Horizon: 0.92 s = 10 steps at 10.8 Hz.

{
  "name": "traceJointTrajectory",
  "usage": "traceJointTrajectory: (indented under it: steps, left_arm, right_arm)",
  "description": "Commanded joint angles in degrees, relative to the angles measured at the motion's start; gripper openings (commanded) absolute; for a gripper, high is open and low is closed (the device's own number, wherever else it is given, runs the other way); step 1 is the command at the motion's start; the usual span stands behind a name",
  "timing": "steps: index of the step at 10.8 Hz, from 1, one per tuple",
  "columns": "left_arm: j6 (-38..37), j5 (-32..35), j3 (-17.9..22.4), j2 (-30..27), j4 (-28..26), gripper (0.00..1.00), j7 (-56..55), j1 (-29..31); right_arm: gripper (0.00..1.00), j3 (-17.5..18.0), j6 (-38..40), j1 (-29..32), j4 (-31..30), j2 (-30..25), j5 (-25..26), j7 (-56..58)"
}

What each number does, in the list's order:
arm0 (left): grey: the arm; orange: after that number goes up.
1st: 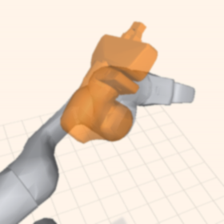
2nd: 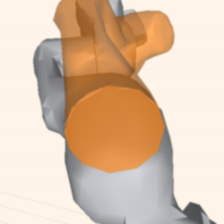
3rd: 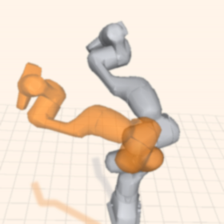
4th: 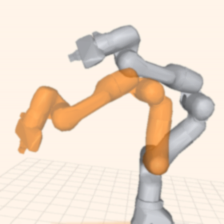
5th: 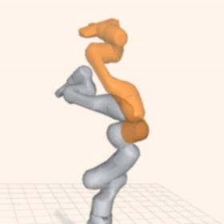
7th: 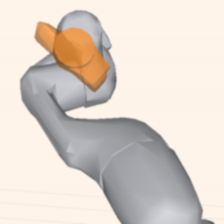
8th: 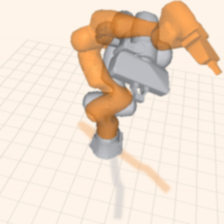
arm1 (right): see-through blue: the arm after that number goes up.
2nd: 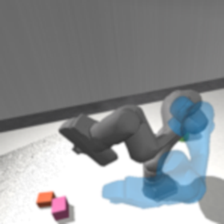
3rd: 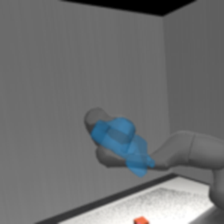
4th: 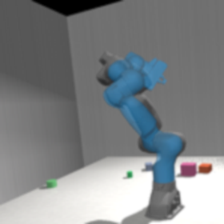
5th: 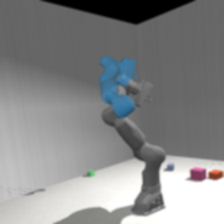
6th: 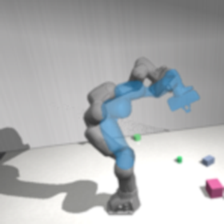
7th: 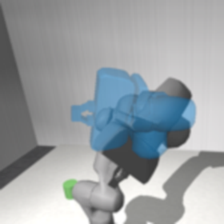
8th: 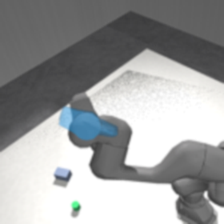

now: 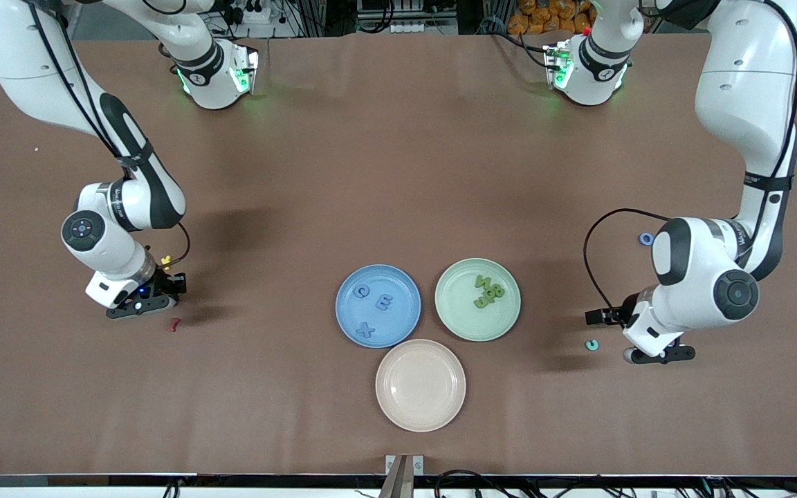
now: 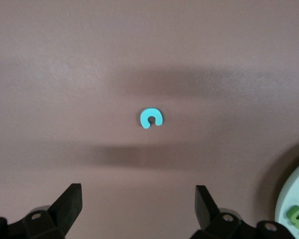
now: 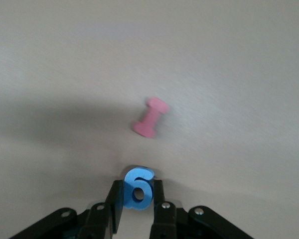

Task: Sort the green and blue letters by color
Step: 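Grasp the blue 6 with the right gripper while the left arm retracts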

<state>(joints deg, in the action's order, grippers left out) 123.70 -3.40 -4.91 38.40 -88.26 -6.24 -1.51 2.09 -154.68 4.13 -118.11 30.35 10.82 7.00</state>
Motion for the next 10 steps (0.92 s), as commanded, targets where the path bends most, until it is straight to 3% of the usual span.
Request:
traceJointTrajectory:
  steps: [1, 3, 6, 10]
  left_arm:
    - [-1.0, 1.2, -0.63, -11.9, -7.43, 1.0, 5.44, 3.17]
    - [-8.61, 1.2, -0.63, -18.76, -9.29, 1.0, 5.28, 3.62]
    - [-18.9, 1.2, -0.8, -29.13, -11.15, 1.0, 4.58, 4.14]
    - [-33.41, 0.68, -4.22, -36.81, -6.42, 1.0, 1.85, 3.79]
  right_arm:
    - [0.0, 0.9, 1.83, -4.12, 1.21, -1.61, -8.68, 0.39]
    - [0.0, 0.81, 3.24, -7.54, 2.97, -1.43, -13.0, -2.58]
    - [0.0, 0.81, 3.42, -14.56, 5.6, -0.64, -13.46, -17.05]
    - [0.0, 0.81, 7.28, -28.36, 15.16, 3.91, -13.46, -45.94]
